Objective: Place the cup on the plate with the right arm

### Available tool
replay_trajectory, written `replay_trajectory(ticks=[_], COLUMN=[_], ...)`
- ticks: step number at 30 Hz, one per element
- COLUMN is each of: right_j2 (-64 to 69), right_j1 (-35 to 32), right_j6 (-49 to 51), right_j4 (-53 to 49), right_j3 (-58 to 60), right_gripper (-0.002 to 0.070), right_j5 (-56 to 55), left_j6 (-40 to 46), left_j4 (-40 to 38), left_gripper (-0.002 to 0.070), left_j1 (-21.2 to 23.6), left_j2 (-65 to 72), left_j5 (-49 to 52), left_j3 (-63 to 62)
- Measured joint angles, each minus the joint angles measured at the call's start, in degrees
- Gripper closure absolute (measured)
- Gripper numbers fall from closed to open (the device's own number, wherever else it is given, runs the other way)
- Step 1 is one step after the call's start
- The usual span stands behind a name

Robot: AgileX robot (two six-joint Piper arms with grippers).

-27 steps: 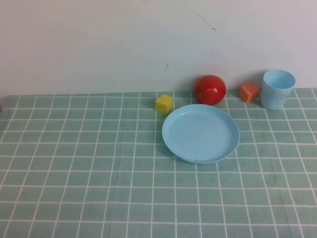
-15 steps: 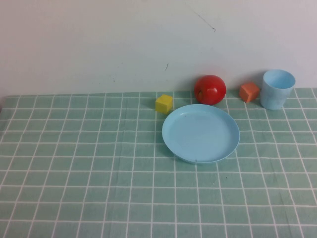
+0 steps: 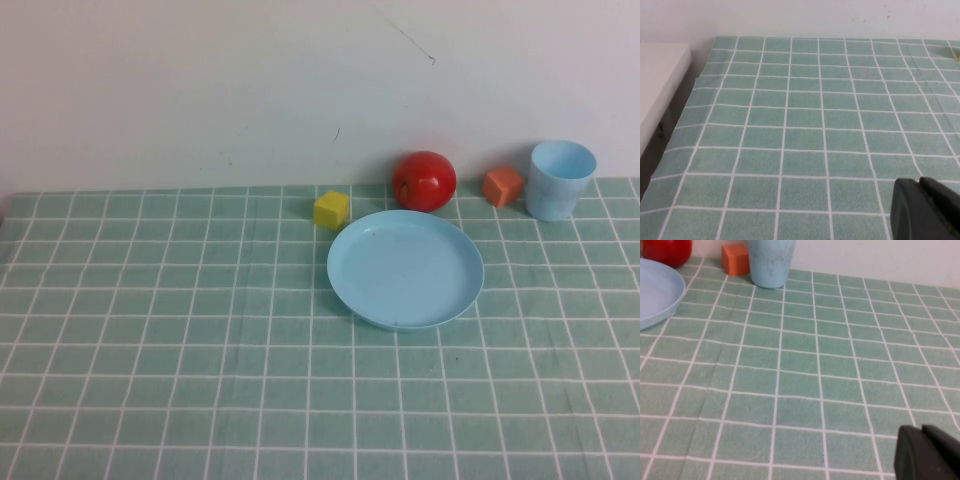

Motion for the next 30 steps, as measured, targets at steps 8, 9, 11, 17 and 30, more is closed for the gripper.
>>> replay_trajectory(ticks=[8, 9, 11, 17, 30], right_j2=[0.0, 0.0, 0.0, 0.0, -0.3], right_j1=[0.0, 0.0, 0.0, 0.0, 0.0], right_j6=[-0.1, -0.1, -0.1, -0.1, 5.1], right_j4=[-0.8, -0.5, 0.1, 0.9, 5.7], right_j3=[0.0, 0.0, 0.0, 0.0, -1.8], right_gripper=[0.0679, 0.0679, 0.0679, 0.0679, 0.0679], right_j5=[-3.5, -6.1, -12.5, -43.8, -65.1], left_j6=[0.0, 0.0, 0.0, 0.0, 0.0], left_j4=[0.0, 0.0, 0.0, 0.0, 0.0], left_gripper=[0.0678, 0.0678, 0.0678, 0.0678, 0.0678], left_j1=[0.0, 0.0, 0.0, 0.0, 0.0], left_j2=[0.0, 0.0, 0.0, 0.0, 0.0], left_j5=[0.0, 0.0, 0.0, 0.0, 0.0], left_j3=[0.0, 0.0, 0.0, 0.0, 0.0])
